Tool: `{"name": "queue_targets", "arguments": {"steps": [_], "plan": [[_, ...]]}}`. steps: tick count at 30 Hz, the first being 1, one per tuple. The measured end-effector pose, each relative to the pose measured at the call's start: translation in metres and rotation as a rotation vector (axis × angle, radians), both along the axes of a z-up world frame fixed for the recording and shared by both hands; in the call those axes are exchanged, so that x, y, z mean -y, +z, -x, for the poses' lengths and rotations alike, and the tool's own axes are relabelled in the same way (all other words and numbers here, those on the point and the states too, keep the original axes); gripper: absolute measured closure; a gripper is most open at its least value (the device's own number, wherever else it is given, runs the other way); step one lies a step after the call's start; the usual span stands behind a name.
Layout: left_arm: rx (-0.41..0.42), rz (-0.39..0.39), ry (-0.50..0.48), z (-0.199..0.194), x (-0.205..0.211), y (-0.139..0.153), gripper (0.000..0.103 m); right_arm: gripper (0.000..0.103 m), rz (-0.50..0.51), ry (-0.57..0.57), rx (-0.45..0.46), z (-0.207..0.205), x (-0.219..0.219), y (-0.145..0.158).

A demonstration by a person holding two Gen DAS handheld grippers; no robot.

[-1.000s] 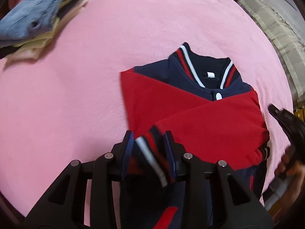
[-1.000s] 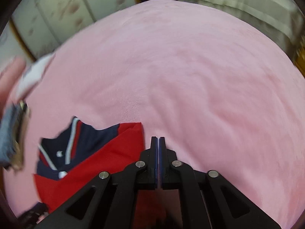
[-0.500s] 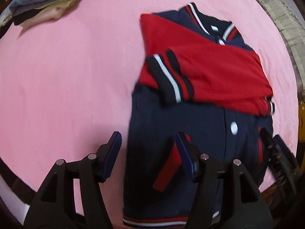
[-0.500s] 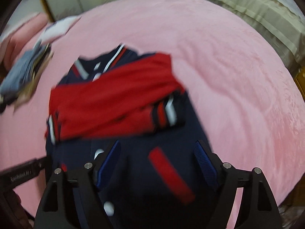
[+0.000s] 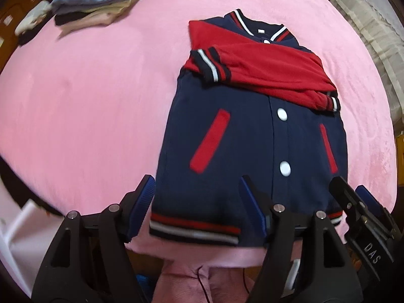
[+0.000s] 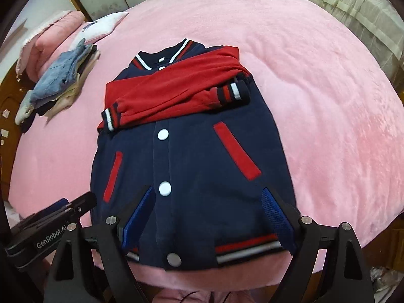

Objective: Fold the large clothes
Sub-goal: 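Grasp the striped navy hem band with both grippers and lift toward the collar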

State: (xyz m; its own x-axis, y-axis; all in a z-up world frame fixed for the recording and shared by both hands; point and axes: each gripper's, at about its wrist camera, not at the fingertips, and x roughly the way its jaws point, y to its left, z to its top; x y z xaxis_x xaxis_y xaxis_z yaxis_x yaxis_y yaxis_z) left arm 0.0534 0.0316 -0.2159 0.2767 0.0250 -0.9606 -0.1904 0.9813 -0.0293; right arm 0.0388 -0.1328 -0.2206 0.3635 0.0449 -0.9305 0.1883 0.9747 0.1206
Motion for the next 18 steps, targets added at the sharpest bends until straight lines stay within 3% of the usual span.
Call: {"name": "queue_targets", "arguments": {"steps": [6, 15, 18], "plan": [[-0.003, 0.048, 0.051, 0.043, 0.000, -0.007, 0.036, 0.015, -0.110, -0.051, 0.003, 0.034, 0.032, 0.000], [0.043, 0.165, 0.074, 0.073, -0.037, -0.043, 0.036, 0.015, -0.289, -0.200, 0.046, 0.071, 0.101, -0.037], [0.040, 0.211, 0.112, 0.075, -0.055, -0.060, 0.036, 0.016, -0.318, -0.193, 0.078, 0.079, 0.119, -0.050]]}}
